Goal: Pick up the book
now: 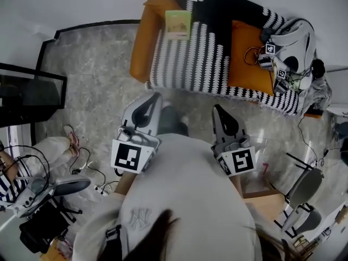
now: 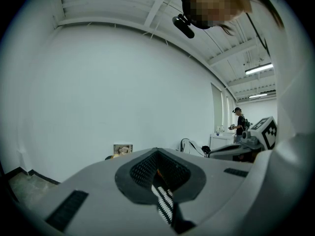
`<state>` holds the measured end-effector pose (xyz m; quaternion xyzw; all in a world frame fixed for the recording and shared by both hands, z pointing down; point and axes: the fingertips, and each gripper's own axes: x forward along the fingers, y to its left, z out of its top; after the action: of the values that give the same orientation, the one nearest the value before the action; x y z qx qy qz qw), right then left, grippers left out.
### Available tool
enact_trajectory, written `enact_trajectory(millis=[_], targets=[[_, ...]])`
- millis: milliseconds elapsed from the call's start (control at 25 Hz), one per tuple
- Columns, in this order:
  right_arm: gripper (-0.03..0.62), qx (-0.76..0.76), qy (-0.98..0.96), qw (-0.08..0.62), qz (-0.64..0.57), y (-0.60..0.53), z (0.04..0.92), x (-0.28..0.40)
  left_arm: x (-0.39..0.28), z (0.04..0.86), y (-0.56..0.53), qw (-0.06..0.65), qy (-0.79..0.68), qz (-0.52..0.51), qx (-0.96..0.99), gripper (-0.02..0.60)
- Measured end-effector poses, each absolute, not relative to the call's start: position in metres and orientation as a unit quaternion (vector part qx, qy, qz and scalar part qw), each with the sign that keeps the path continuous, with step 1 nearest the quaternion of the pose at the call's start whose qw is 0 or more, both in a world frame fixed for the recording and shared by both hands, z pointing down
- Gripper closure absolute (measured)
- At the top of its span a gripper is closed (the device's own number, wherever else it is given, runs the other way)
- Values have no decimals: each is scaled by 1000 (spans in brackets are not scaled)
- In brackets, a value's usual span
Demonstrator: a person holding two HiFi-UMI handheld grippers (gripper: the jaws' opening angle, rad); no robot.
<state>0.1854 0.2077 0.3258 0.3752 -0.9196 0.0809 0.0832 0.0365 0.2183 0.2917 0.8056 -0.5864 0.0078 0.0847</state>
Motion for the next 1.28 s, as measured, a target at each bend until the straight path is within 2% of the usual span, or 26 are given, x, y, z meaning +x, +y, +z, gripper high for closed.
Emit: enact_trajectory(millis=[360,880,1080,1280], targets=[[576,393,-910,103,83,166,335,171,17,297,167,93,-563,2,821,572],[576,438,-892,84,68,67,311,101,-74,297,62,80,-551,11,831,572],[576,437,-889,116,76,61,331,98,-82,307,44,94,-541,14,836,572],[576,450,-881,115,91,46,334,100,-81,315,32,107,-535,19,838,572]])
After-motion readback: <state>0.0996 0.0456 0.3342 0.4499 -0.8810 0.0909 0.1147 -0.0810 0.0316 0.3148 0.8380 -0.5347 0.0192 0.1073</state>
